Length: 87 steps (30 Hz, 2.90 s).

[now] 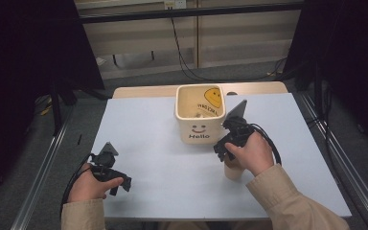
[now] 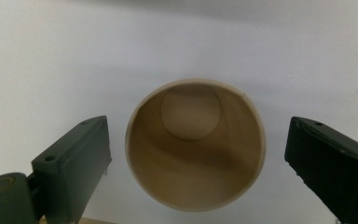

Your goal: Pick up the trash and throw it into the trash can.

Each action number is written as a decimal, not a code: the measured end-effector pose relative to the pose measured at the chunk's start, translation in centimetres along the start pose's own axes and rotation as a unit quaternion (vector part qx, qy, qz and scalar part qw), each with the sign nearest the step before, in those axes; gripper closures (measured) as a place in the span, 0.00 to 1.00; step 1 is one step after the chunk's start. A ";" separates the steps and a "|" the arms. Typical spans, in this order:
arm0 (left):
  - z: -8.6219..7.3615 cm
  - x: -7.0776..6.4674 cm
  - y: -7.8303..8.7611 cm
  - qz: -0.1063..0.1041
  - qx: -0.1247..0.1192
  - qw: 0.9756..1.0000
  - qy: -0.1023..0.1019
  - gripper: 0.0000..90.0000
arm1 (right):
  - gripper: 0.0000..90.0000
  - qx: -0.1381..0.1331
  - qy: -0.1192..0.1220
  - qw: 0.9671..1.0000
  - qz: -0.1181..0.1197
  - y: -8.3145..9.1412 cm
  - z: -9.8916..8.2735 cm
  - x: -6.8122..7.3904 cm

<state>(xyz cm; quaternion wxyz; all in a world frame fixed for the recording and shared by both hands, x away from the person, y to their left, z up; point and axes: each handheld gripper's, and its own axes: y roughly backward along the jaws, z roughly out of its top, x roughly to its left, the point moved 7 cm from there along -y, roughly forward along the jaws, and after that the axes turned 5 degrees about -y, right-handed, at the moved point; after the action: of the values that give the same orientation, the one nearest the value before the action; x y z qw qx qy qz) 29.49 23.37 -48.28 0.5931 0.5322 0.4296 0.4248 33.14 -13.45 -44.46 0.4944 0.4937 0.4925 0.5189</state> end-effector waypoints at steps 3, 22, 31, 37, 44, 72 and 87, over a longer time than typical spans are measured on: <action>0.0 0.0 0.0 -0.001 0.000 1.000 -0.001 0.05 | 0.10 0.002 0.005 1.000 -0.006 -0.6 -0.3 0.1; 0.0 0.0 0.1 -0.001 -0.004 1.000 0.004 0.05 | 0.23 0.012 0.021 1.000 -0.020 -0.6 -0.5 -0.5; 0.0 0.0 0.1 -0.002 0.001 1.000 -0.003 0.05 | 0.23 0.011 0.026 0.999 -0.019 3.7 0.6 -1.2; 0.0 0.0 0.0 -0.004 0.001 1.000 -0.001 0.05 | 0.23 0.012 0.029 0.999 -0.004 6.0 1.1 -1.6; 0.0 0.0 0.0 -0.005 0.002 1.000 -0.001 0.05 | 0.23 0.008 0.028 1.000 -0.006 9.4 2.2 -2.6; 0.0 0.2 -0.1 -0.012 0.002 1.000 -0.004 0.05 | 0.23 -0.009 0.015 0.999 -0.030 19.5 6.8 -3.7; 0.0 0.3 -0.3 -0.013 0.003 1.000 0.002 0.05 | 0.23 -0.012 0.005 0.999 -0.038 21.4 8.7 -4.1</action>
<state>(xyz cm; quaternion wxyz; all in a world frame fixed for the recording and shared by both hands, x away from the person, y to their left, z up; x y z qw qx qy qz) 29.55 23.61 -48.56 0.5962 0.5274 0.4391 0.4166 41.32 -17.88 -22.91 0.5168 0.4664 0.5073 0.5080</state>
